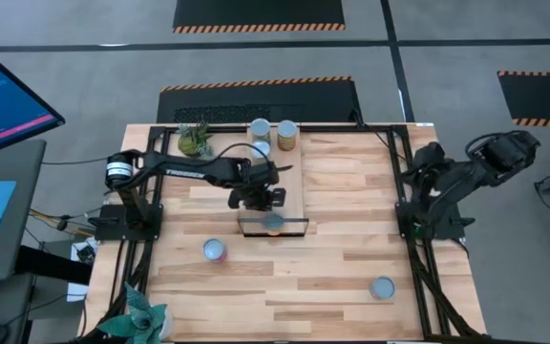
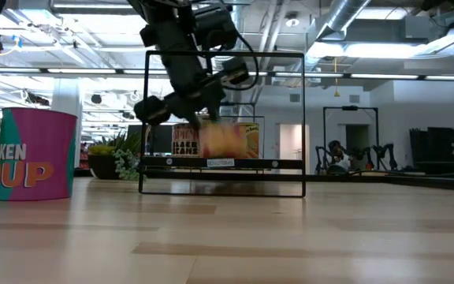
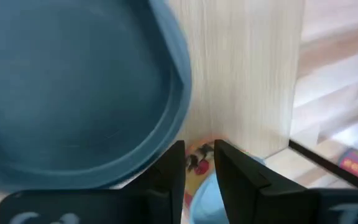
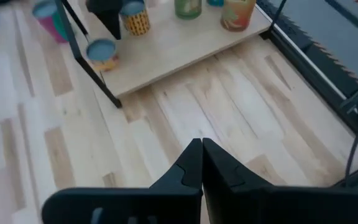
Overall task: Pick and place cans onto a shelf
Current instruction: Put the canned pineapple ring on the shelf
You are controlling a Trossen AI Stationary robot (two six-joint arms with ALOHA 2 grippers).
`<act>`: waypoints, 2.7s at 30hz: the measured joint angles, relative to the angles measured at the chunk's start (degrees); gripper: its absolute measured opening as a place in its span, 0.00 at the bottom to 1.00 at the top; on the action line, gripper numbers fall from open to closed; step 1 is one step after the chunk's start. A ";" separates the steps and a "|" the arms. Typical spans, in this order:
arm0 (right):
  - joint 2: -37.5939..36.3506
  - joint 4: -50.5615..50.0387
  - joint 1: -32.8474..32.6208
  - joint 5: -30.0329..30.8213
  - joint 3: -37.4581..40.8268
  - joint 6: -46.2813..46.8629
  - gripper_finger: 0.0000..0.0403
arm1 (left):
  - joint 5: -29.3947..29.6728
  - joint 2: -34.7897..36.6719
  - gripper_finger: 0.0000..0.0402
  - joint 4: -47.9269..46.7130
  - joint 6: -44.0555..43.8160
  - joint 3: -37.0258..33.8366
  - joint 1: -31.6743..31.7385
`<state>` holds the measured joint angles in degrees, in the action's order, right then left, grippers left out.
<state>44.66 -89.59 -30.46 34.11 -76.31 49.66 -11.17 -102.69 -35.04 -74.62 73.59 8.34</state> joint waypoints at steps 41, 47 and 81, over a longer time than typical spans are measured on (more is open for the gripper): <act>-4.23 -0.43 0.00 0.50 0.00 -0.62 0.06 | 54.84 -24.28 0.12 -10.01 8.85 41.69 -38.88; -4.25 -0.43 0.00 0.48 0.00 -0.60 0.05 | 60.50 -29.92 0.01 -26.77 -8.02 50.19 -42.74; -4.23 -0.41 0.13 1.83 0.02 -2.15 0.05 | 73.39 -34.32 0.00 -23.05 -27.68 37.51 -41.16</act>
<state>40.42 -90.00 -30.33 35.94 -76.29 47.51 62.22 -137.01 -58.09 -102.30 111.10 -32.82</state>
